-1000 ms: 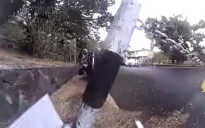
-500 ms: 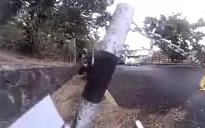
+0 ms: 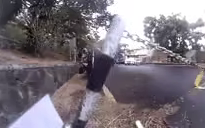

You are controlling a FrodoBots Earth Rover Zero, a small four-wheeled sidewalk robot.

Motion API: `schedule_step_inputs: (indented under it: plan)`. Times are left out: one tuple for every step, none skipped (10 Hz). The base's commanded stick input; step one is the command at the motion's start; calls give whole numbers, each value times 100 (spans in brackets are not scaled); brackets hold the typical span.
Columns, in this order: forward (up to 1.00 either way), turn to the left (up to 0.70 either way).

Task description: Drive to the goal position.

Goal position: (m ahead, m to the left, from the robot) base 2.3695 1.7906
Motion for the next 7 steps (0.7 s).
schedule_step_inputs:
  plan:
    - [-50,0]
    - [-50,0]
    - [-50,0]
    - [-50,0]
    - [-50,0]
    - [-50,0]
    - [-50,0]
